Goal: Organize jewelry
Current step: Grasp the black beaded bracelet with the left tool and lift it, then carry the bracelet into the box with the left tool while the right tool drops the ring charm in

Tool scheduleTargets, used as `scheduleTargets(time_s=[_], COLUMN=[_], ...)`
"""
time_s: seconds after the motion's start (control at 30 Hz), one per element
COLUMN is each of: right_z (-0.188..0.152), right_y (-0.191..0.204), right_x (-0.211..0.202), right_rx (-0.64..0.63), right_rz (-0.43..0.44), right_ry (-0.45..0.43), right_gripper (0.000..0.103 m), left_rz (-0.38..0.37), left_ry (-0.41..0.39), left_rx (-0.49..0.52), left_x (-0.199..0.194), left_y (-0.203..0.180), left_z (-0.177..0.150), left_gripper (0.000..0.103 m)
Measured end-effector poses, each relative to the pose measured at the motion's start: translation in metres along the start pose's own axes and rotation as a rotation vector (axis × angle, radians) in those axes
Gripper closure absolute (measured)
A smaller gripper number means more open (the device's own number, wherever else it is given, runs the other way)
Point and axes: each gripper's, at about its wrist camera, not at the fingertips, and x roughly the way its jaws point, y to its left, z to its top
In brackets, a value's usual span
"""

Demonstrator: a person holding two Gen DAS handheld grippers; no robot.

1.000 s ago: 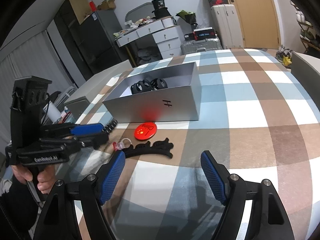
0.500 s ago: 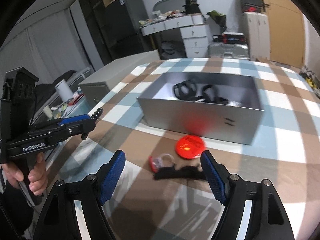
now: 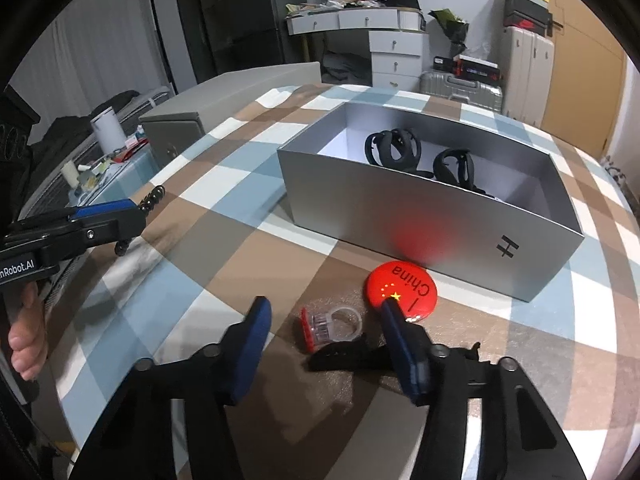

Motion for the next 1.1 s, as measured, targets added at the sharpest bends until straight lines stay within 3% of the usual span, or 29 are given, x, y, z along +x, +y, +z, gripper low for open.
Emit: scheduleTargets(time_s=[0.07, 0.1, 0.33, 0.8, 1.1], right_z=[0.0, -0.001, -0.004, 0.01, 0.014], right_y=[0.001, 0.002, 0.003, -0.007, -0.017], right_x=[0.003, 0.004, -0.002, -0.034, -0.066], right_rx=[-0.009, -0.018, -0.026, 0.1, 0.112], right_rz=[-0.014, -0.024, -0.012, 0.163, 0.171], right_ry=[0.02, 0.025, 0.004, -0.14, -0.249], right_gripper=[0.072, 0.074, 0.074, 0.074, 0.074], left_rz=[0.002, 0.006, 0.016, 0.011, -0.017], left_ry=[0.0, -0.003, -0.014, 0.0, 0.006], left_rx=[0.0, -0.001, 0.02, 0.041, 0.079], left_x=[-0.001, -0.002, -0.006, -0.009, -0.003], left_y=[0.001, 0.001, -0.002, -0.013, -0.035], left_z=[0.0, 0.0, 0.001, 0.009, 0.023], left_gripper=[0.066, 0.066, 0.066, 0.066, 0.066])
